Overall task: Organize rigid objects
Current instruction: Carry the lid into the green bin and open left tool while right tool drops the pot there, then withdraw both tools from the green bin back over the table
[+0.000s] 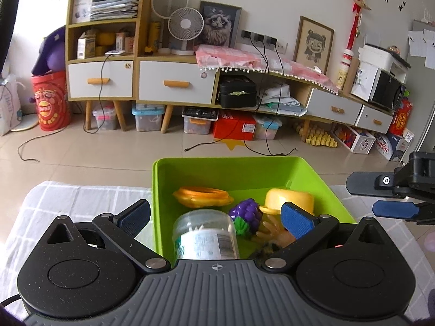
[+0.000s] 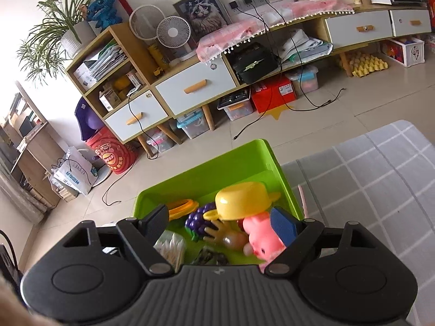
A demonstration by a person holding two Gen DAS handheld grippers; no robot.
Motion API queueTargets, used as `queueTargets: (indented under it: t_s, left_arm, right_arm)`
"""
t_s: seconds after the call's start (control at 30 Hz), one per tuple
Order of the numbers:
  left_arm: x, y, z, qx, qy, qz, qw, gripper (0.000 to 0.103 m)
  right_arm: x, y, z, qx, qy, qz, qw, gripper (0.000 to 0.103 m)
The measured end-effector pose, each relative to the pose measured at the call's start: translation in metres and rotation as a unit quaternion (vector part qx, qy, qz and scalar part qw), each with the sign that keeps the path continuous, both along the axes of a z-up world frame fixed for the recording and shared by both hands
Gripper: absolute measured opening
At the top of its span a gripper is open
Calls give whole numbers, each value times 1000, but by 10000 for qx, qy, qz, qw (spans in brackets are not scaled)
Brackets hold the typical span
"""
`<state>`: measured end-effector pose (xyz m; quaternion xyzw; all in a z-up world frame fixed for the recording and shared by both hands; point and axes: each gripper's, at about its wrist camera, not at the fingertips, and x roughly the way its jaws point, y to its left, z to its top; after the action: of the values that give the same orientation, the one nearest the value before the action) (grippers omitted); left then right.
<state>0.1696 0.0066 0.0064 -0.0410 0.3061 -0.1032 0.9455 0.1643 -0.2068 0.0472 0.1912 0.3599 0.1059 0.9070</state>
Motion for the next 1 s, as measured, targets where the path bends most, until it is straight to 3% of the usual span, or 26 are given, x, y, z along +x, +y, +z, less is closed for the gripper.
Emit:
queueTargets:
  t_s: [0.37,1.0]
  left_arm:
    - [-49,6,3,137,24,-51,9999,101]
    - [-113,14,-16,252,215,-322,9989,101]
  right_arm:
    - [-50,1,8,-221,-46,121,9997,78]
    - [-112,-1,-32,-755,396,576,9947,78]
